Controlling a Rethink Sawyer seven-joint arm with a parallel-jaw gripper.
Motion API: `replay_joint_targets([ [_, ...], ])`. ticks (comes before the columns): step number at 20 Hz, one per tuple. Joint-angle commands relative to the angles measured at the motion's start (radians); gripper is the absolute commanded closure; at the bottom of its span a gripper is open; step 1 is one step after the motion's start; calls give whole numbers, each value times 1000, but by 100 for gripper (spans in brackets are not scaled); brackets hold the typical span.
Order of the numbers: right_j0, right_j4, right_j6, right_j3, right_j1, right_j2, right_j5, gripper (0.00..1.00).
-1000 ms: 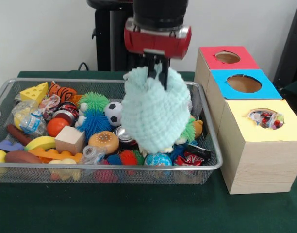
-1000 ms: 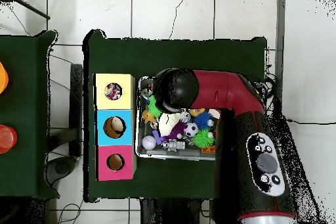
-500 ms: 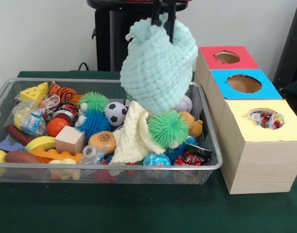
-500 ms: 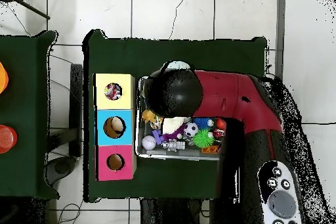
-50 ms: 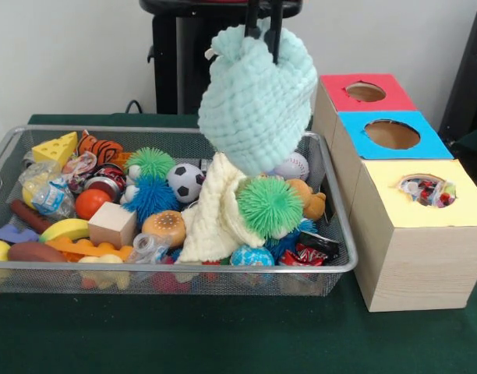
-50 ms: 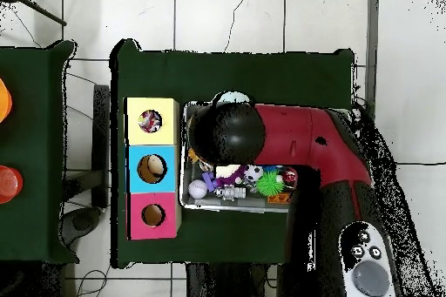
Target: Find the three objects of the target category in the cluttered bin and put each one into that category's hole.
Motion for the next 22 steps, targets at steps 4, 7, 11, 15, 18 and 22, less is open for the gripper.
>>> replay_joint_targets([
  [4,18,-41,-29,113,50,49,-102,100],
  [7,28,-48,-18,111,55,44,-124,100],
  [11,27,-36,-18,109,64,41,-124,0],
  [15,19,-25,-24,117,69,46,-129,0],
  [18,11,-23,-23,137,67,47,-156,0],
  [22,-6,-28,-35,188,57,60,-227,0],
])
